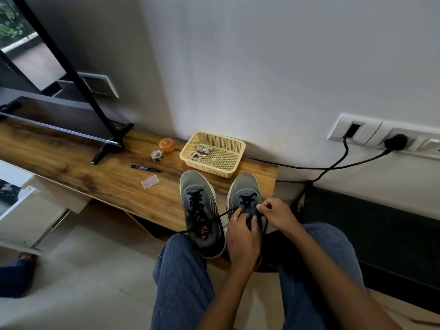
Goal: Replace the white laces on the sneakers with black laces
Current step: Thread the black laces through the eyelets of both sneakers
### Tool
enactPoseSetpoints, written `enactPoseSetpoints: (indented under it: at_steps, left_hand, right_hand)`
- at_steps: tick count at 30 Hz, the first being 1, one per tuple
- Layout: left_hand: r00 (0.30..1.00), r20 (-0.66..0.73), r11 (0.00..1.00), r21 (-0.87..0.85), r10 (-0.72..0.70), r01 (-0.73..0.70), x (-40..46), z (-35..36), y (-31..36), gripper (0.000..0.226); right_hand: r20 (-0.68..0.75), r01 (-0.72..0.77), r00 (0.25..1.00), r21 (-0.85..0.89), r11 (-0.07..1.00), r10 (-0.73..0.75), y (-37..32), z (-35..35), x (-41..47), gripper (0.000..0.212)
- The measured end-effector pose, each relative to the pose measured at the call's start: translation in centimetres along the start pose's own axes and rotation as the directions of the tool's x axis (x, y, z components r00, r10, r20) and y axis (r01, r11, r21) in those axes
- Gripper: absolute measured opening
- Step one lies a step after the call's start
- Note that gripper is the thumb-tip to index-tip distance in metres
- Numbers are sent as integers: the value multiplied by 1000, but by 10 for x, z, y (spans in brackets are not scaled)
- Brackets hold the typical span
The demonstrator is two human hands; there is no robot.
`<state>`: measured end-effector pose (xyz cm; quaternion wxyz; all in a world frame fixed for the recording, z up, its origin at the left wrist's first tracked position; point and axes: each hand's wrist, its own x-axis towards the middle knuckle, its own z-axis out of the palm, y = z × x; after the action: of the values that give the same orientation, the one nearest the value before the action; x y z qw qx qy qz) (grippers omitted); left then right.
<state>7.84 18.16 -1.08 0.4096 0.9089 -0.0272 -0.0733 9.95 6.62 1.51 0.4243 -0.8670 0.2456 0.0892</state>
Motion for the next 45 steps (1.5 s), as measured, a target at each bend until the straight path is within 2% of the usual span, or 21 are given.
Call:
enactPoseSetpoints:
  at_steps: [2, 6, 10, 13, 16, 19, 23, 28, 31, 34, 36, 38, 40, 41, 43, 45]
  left_hand:
    - [1000, -12, 998, -58, -2, 1, 0, -4, -3, 29]
    - [997, -72, 995, -104, 5, -12, -2, -9, -5, 15]
    - [990, -110, 983, -173, -88, 68, -2, -15, -2, 22]
    - [990, -91, 985, -140, -111, 98, 0, -19, -5, 27]
    - [991, -90, 991, -97, -101, 92, 0, -21, -8, 32]
    - [990, -97, 990, -100, -105, 96, 0, -21, -8, 32]
    - [990, -112, 991, -109, -90, 78, 1, -21, -9, 30]
    - [983, -126, 982, -153, -133, 113, 4, -20, -10, 27]
    - [974, -124, 970, -172, -192, 169, 9, -19, -9, 28]
    - [965, -122, 961, -182, -232, 208, 14, -19, -8, 29]
    - [960, -111, 953, -191, -258, 234, 16, -19, -9, 29]
    - [957, -100, 949, -191, -271, 249, 19, -19, -9, 29]
    - [957, -86, 948, -188, -276, 257, 22, -20, -11, 28]
    - [955, -75, 944, -193, -286, 267, 23, -20, -11, 28]
    - [948, -56, 933, -206, -314, 296, 25, -22, -11, 27]
    - [943, -45, 924, -221, -329, 311, 27, -23, -12, 27]
  right_hand:
    - [41, 1, 999, 61, 998, -3, -5, -14, -9, 31]
    - [161, -5, 986, 299, 954, -45, -29, -58, -43, 29]
    - [146, 48, 981, 442, 896, -125, -55, -101, -76, 24]
    - [81, 165, 968, 500, 850, -236, -76, -123, -94, 24]
    - [31, 263, 937, 596, 759, -349, -98, -135, -110, 25]
    - [14, 278, 915, 701, 656, -403, -111, -137, -118, 31]
    - [13, 197, 927, 833, 517, -374, -111, -118, -108, 27]
    - [159, -64, 937, 954, 293, -311, -88, -75, -81, 42]
    - [224, -173, 958, 949, 265, -177, -74, -48, -68, 34]
    - [333, -329, 943, 936, 126, -11, -64, -30, -57, 17]
    - [384, -389, 920, 918, 69, 80, -59, -18, -52, 19]
    - [400, -412, 905, 908, 69, 144, -56, -5, -48, 31]
    - [381, -409, 903, 904, 126, 200, -52, 8, -44, 43]
    - [346, -393, 909, 897, 202, 232, -49, 13, -42, 47]
    - [222, -332, 932, 838, 433, 287, -44, 20, -38, 52]
    - [93, -241, 961, 746, 621, 261, -40, 24, -35, 53]
